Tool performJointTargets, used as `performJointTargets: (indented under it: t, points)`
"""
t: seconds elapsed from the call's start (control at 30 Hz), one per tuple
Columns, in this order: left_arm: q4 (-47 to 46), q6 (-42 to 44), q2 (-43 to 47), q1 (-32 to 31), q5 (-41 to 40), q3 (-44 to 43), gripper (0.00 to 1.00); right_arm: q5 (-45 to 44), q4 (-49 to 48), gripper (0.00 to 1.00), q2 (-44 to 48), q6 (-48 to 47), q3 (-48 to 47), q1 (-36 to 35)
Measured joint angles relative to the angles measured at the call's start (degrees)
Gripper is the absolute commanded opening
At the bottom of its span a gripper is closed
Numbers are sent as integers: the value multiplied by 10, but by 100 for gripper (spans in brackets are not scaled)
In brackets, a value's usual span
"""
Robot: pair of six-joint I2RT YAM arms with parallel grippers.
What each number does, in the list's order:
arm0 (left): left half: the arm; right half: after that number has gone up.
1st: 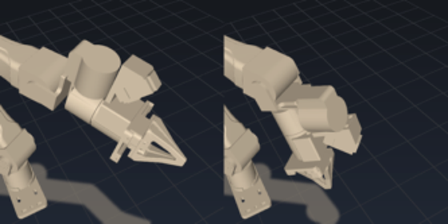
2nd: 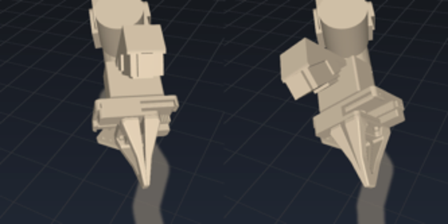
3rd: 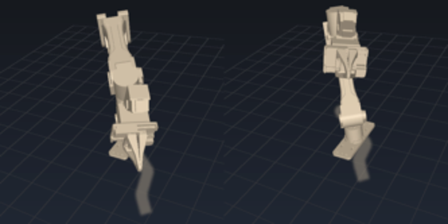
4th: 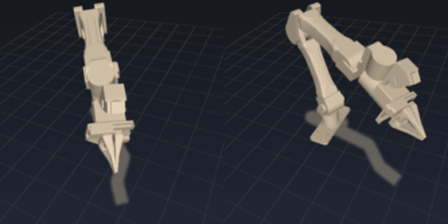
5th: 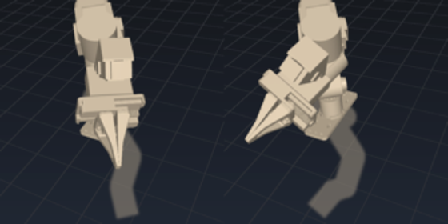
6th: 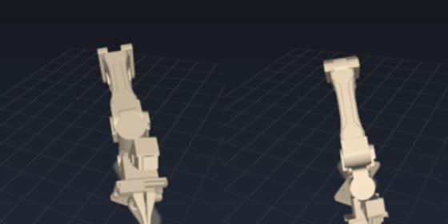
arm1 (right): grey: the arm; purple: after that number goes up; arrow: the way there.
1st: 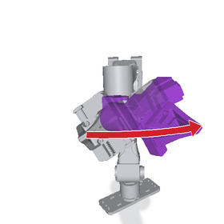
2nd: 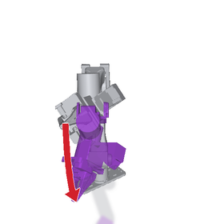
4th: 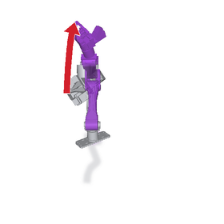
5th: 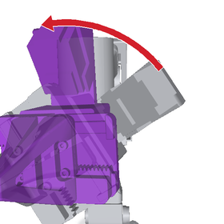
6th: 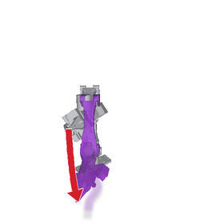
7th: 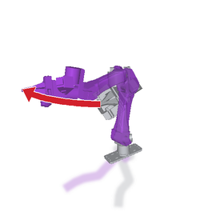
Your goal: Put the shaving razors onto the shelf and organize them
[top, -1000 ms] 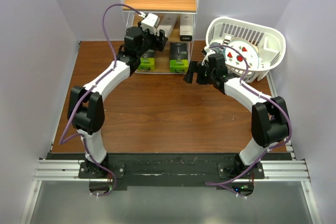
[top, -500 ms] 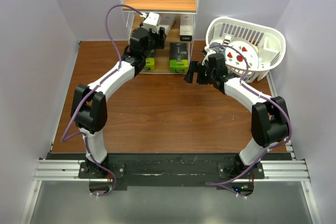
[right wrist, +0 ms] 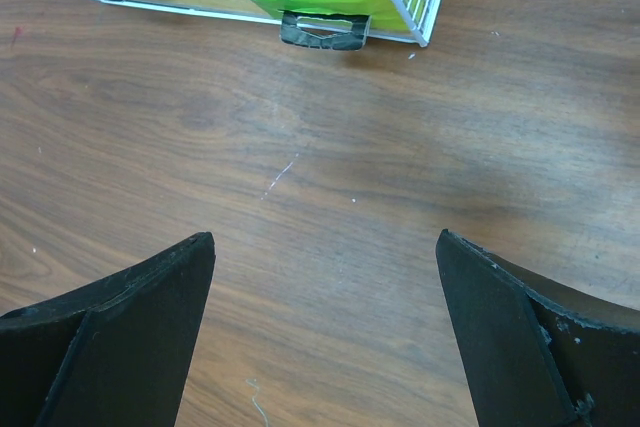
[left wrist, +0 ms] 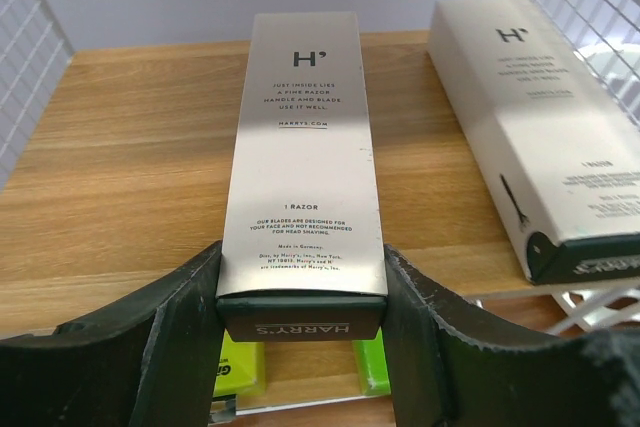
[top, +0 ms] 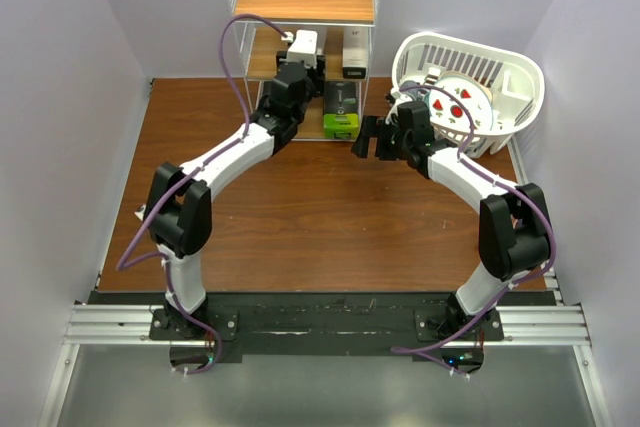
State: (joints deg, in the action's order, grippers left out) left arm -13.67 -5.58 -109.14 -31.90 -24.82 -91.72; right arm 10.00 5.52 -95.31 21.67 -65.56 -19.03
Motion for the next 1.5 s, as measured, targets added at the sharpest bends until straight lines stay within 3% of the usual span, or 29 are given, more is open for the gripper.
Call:
performJointTargets:
  t: [0.57,0.6,0.77,0.83,0.87,1.13,1.23,1.33,1.43,1.5]
  points:
    - [0,-26,-35,1,-39,-40,45,0,0,97,0,0,0,5]
    - [0,-27,-35,1,-40,-40,52,0,0,97,0,0,0,5]
    - [0,-28,-35,0,-39,-40,59,0,0,97,0,0,0,6]
    - [0,-28,-35,0,-39,-40,75,0,0,97,0,0,0,7]
    - [0,-28,-35,0,-39,-40,100,0,0,97,0,0,0,7]
    - [43,-30,-27,-2,-32,-40,100,0,0,98,0,-1,0,7]
    - [120,-22,26,1,2,-20,100,0,0,98,0,-5,0,9]
    - [186,-5,175,19,73,103,100,-1,0,98,0,-8,0,16]
    - [241,14,360,100,146,227,100,-2,0,98,3,-10,3,23]
    - [279,17,419,175,151,252,100,-3,1,98,4,-10,5,26]
